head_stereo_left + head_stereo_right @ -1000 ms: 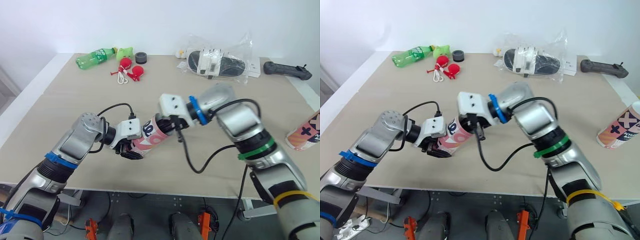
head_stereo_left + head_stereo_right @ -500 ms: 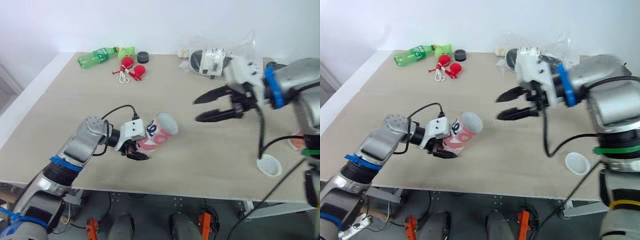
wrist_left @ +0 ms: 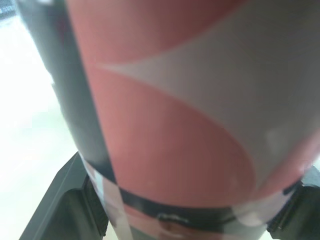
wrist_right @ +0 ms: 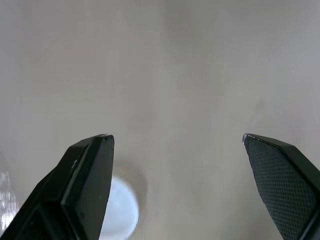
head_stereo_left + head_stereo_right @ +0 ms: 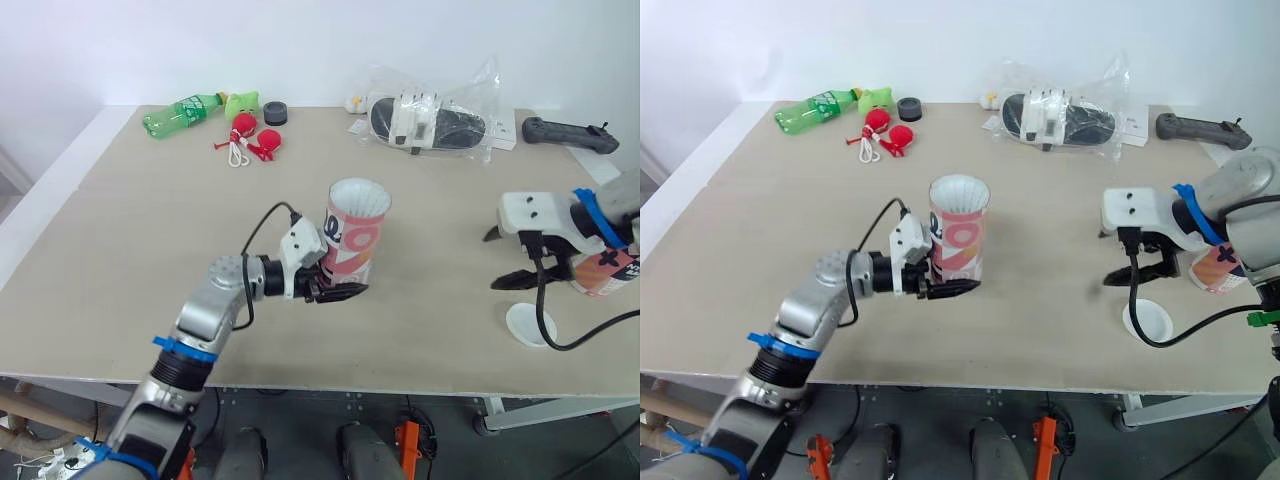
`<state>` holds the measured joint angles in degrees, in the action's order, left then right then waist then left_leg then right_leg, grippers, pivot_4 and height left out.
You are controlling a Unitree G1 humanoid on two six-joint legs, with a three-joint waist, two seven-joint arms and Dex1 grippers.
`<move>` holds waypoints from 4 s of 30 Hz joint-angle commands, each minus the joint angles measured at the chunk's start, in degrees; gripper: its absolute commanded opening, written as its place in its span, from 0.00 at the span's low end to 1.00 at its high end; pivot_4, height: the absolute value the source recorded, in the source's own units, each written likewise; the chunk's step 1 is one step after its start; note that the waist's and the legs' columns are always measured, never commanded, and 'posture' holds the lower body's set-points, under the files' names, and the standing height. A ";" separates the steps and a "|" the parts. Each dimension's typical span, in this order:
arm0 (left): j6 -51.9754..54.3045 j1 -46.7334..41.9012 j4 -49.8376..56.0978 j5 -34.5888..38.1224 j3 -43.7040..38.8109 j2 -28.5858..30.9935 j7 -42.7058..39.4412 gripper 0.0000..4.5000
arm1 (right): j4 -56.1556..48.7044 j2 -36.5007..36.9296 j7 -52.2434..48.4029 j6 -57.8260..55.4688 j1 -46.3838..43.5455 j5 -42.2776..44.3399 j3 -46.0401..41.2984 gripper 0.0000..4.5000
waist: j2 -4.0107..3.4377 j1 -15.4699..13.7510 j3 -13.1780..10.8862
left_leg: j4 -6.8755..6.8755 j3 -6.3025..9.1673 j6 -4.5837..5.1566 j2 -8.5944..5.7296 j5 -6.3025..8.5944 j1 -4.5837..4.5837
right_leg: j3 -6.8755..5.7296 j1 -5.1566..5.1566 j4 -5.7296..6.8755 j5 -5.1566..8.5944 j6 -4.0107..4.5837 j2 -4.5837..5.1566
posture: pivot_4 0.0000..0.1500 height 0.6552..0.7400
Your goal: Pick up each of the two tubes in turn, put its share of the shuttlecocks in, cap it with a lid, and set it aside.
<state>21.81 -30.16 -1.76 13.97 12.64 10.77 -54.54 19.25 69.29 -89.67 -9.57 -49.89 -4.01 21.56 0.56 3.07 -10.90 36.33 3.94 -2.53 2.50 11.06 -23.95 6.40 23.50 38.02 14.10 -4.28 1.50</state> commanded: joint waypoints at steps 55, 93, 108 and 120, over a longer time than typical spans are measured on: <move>-16.50 5.28 -9.64 -2.70 1.58 -1.80 4.67 0.70 | 2.35 -8.74 -2.83 -12.30 -23.10 23.06 1.46 0.01 | -0.14 2.31 -0.05 | -0.63 -0.09 -0.67 -0.04 -0.39 0.63 | 0.37 -0.19 0.02 -0.24 0.01 -0.08 | 1.00 1.00; -23.28 2.36 -20.42 -7.04 3.40 -0.86 4.17 0.70 | 8.68 -28.36 -2.83 -6.70 -41.46 21.85 20.44 0.01 | -0.07 1.36 -0.03 | -0.73 -0.04 -0.67 0.01 -0.39 0.59 | 0.19 -0.15 0.04 -0.15 0.11 -0.08 | 1.00 1.00; -23.37 2.40 -20.58 -7.06 3.54 -0.87 4.02 0.70 | 9.53 -27.24 -2.83 -6.79 -42.98 22.93 21.09 0.01 | -0.07 1.36 -0.03 | -0.73 -0.03 -0.67 0.01 -0.39 0.59 | 0.19 -0.15 0.04 -0.15 0.11 -0.08 | 1.00 1.00; -23.16 2.47 -20.30 -7.04 3.63 -0.71 3.82 0.70 | 7.60 -25.45 -2.83 -6.61 -41.63 23.61 23.24 0.01 | -0.07 1.37 -0.03 | -0.73 -0.03 -0.67 0.01 -0.39 0.59 | 0.19 -0.15 0.04 -0.14 0.11 -0.08 | 1.00 1.00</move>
<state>-2.41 -28.99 -20.71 8.35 15.52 9.56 -50.63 27.91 43.58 -90.16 -16.43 -90.46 19.42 45.19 0.49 4.44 -10.93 35.60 3.91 -3.20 2.51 10.67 -23.36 6.59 23.35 38.05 13.96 -4.17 1.42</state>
